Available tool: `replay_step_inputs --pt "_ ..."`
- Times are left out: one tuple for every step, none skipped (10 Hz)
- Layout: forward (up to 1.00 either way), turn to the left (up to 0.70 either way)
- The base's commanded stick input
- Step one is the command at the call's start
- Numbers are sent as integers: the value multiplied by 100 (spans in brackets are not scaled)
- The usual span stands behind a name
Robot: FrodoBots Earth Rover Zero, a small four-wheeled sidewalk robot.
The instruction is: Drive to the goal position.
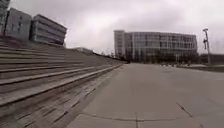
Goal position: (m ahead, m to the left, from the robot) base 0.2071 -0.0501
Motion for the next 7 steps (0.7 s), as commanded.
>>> replay_step_inputs --pt "70 -30" --pt "70 -25" --pt "70 -20" --pt "70 -15" --pt "70 -10" --pt "70 -6" --pt "70 -1"
